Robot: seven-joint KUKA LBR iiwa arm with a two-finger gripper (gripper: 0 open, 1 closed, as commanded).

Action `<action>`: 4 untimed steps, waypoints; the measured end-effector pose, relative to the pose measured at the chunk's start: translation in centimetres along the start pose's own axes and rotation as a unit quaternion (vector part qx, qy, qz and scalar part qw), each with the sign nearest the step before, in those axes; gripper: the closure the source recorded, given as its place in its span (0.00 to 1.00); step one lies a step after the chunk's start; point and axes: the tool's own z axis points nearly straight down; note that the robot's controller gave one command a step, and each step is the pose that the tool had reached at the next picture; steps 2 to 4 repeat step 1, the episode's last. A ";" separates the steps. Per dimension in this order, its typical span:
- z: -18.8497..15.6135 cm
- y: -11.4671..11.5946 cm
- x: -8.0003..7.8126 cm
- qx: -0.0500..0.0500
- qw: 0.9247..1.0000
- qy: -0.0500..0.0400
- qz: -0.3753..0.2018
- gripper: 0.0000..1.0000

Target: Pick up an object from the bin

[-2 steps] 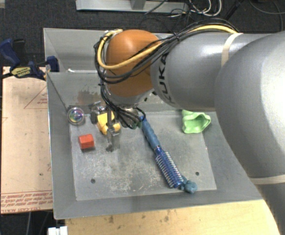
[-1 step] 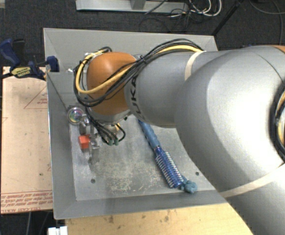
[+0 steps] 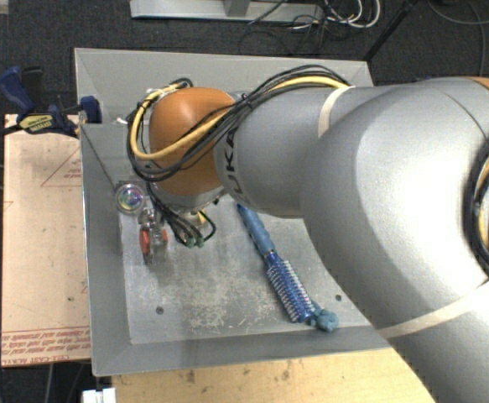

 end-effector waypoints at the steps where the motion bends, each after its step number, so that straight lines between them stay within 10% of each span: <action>1: -12.0 1.3 -0.5 -0.001 1.000 -0.006 -0.001 1.00; 4: -12.0 1.3 -0.5 -0.001 1.000 -0.006 -0.001 1.00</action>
Offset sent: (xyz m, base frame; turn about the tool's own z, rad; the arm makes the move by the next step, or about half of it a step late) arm 0.0007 0.0123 0.1145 0.0018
